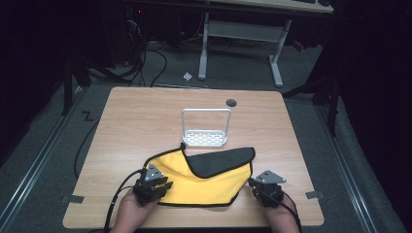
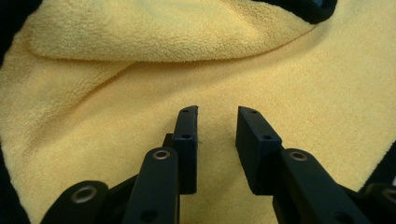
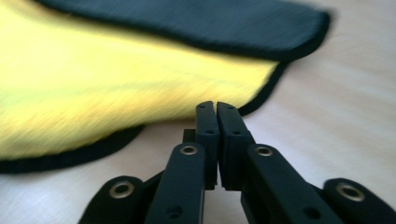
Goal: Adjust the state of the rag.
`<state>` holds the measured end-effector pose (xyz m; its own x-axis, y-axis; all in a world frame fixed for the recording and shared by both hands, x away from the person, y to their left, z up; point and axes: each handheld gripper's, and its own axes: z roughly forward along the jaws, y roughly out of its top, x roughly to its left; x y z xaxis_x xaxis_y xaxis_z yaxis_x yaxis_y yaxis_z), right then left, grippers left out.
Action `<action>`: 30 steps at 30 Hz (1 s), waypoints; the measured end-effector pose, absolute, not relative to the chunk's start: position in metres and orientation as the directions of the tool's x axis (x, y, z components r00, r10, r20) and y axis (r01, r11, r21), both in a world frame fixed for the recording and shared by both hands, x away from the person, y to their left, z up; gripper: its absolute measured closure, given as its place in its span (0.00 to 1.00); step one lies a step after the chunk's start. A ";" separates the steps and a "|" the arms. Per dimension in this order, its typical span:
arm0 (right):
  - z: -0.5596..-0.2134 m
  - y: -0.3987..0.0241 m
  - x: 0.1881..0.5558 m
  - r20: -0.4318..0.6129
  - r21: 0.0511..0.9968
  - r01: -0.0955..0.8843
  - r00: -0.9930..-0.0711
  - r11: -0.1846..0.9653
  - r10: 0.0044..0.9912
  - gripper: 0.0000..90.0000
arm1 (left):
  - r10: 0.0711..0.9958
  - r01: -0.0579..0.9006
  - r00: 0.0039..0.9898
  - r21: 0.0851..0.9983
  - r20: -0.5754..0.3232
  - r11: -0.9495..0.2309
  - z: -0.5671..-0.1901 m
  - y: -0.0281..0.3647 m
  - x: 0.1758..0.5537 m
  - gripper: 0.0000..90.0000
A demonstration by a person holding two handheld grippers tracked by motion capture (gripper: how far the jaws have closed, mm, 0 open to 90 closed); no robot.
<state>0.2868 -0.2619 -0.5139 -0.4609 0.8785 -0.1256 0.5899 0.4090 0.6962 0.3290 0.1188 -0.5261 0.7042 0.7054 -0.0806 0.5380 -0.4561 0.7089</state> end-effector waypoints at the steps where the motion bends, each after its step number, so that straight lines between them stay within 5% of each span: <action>1: -0.516 -0.259 0.286 -0.115 0.688 0.594 -0.479 0.417 0.870 1.00 | 0.704 0.538 0.706 0.707 -0.079 -0.460 -0.526 0.119 0.329 0.77; 11: -0.514 -0.207 0.302 -0.129 0.703 0.516 -0.584 0.489 0.801 0.93 | 0.707 0.547 0.700 0.707 -0.094 -0.448 -0.526 0.119 0.327 0.74; 17: -0.523 -0.209 0.301 -0.113 0.675 0.539 -0.599 0.503 0.793 0.91 | 0.703 0.543 0.705 0.709 -0.093 -0.451 -0.526 0.120 0.326 0.73; 30: -0.520 -0.272 0.265 -0.143 0.652 0.629 -0.446 0.424 0.883 0.90 | 0.692 0.538 0.719 0.686 -0.069 -0.490 -0.518 0.120 0.332 0.71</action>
<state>0.2654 -0.2715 -0.5197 -0.4465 0.8832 -0.1434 0.6290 0.4238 0.6517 0.3315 0.1202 -0.5177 0.7190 0.6916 -0.0692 0.5375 -0.4901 0.6862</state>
